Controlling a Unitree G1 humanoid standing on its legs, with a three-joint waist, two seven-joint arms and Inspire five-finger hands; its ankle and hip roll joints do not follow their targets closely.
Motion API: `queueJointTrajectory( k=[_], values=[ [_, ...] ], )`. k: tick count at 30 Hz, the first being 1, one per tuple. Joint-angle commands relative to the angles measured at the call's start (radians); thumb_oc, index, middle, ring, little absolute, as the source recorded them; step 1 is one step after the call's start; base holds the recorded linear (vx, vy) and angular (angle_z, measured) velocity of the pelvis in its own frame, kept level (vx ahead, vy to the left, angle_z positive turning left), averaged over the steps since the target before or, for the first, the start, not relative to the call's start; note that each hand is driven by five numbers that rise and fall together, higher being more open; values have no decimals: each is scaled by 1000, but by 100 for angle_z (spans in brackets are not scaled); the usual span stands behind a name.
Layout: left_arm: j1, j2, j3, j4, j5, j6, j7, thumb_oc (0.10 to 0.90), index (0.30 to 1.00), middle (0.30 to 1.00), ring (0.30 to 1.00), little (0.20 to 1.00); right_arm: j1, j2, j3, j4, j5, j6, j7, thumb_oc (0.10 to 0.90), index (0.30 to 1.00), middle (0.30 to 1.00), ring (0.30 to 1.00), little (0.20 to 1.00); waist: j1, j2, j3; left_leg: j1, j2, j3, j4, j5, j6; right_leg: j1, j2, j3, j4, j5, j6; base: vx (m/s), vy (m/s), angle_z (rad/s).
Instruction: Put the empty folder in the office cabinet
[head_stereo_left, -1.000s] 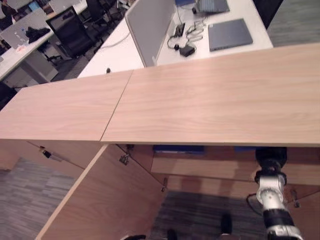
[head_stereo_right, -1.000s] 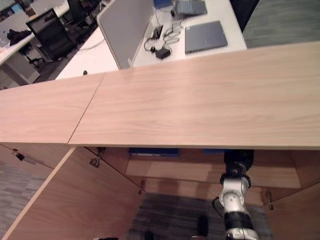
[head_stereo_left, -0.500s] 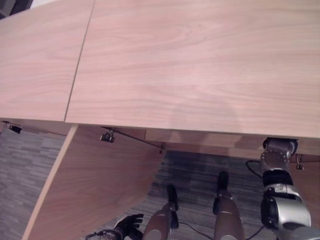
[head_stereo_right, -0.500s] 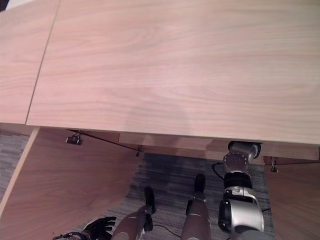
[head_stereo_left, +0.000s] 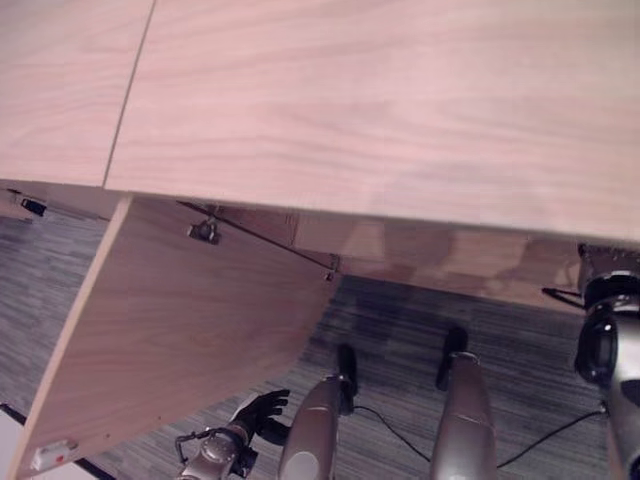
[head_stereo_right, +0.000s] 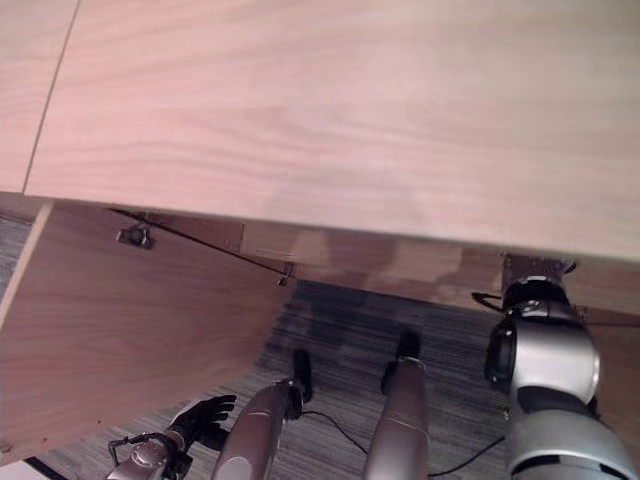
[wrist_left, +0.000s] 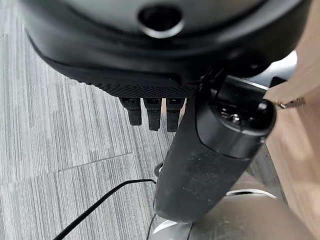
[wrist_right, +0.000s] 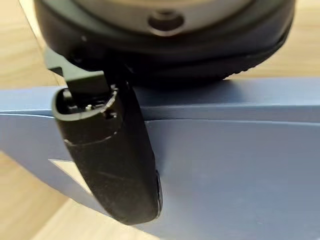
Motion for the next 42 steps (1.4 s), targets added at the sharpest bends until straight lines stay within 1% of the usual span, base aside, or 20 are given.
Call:
queueJointTrajectory(
  k=[1,3,4,5,8,10,12,14,15,16,21,24,29,31,34,42],
  values=[
    [55,62,-30,8,33,-5,-7,800,900,900,900,900,-125,-170,99,2,-109,13,-35,800,900,900,900,900,32,-19,-27,-67,41,-34,109,-57,-29,72,12,17,99,-190,35,0,0,0],
    [48,63,-36,9,35,-4,-3,800,900,900,900,900,-144,-174,112,26,-123,29,-53,800,900,900,900,900,31,-22,-24,-72,42,-35,116,-60,-29,67,14,16,107,-193,34,51,-23,1],
    [24,59,-44,6,30,6,6,800,900,900,900,900,-179,-173,138,83,-156,74,-89,800,900,900,900,900,28,-33,-30,-64,42,-44,128,-92,-32,69,21,25,125,-228,35,6,-40,4],
    [21,56,-44,6,29,7,6,800,900,900,900,900,-192,-176,145,91,-157,79,-88,800,900,900,900,900,27,-30,-21,-72,43,-37,123,-68,-28,60,18,18,118,-201,29,28,-44,3],
    [-30,38,-51,25,14,22,32,800,900,900,900,900,-250,-156,174,152,-201,137,-146,800,900,900,900,900,19,-50,-23,-63,41,-38,122,-81,-26,72,28,17,114,-208,23,-7,-30,-3],
    [-49,20,-51,51,20,24,50,800,900,900,900,900,-270,-138,183,171,-224,158,-175,800,900,900,900,900,15,-55,-23,-53,43,-39,113,-78,-25,86,33,16,101,-204,19,26,-25,-13],
    [-59,10,-54,63,22,26,61,800,900,900,900,900,-278,-128,185,180,-229,163,-185,800,900,900,900,900,12,-58,-23,-49,43,-39,111,-80,-25,91,36,16,98,-205,17,9,-7,-4],
    [-80,-6,-59,79,18,34,70,800,900,900,900,900,-279,-121,185,217,-248,204,-195,800,900,900,900,900,8,-65,-23,-38,44,-43,110,-83,-25,110,37,11,91,-204,15,28,-24,7],
    [-97,-16,-57,97,18,37,83,800,900,900,900,900,-278,-106,183,242,-250,219,-213,800,900,900,900,900,6,-69,-23,-27,46,-47,106,-86,-26,121,38,9,86,-203,14,31,-31,8],
    [-97,-21,-61,101,20,38,86,800,900,900,900,900,-276,-109,179,257,-265,230,-220,800,900,900,900,900,5,-71,-24,-20,46,-48,102,-85,-26,133,40,6,80,-201,15,19,-24,9],
    [-96,-28,-65,103,18,41,95,800,900,900,900,900,-269,-103,173,279,-280,245,-245,800,900,900,900,900,6,-74,-28,11,49,-49,75,-83,-28,168,41,-1,55,-196,17,28,1,2],
    [-61,-34,-79,91,40,41,96,800,900,900,900,900,-237,-108,152,299,-311,242,-299,800,900,900,900,900,13,-74,-41,77,49,-55,26,-76,-31,247,39,-18,3,-182,26,80,13,2],
    [-34,-37,-83,66,38,43,90,800,900,900,900,900,-176,-82,109,277,-329,226,-343,800,900,900,900,900,19,-77,-57,151,47,-58,-34,-60,-35,332,40,-34,-64,-159,34,63,19,0],
    [-24,-40,-74,56,14,45,86,800,900,900,900,900,-142,-74,95,260,-339,218,-356,800,900,900,900,900,23,-78,-66,179,50,-65,-63,-51,-35,366,40,-43,-94,-150,39,61,3,1],
    [-22,-43,-66,60,6,45,89,800,900,900,900,900,-119,-70,85,260,-354,224,-358,800,900,900,900,900,25,-80,-68,196,51,-68,-80,-44,-36,384,40,-48,-108,-146,41,11,-1,1],
    [8,-43,-65,102,61,53,96,800,900,900,900,900,-90,-50,67,268,-366,220,-371,800,900,900,900,900,41,-90,-73,203,55,-76,-69,-50,-30,403,40,-50,-113,-144,43,1,-7,2]
  ],
)
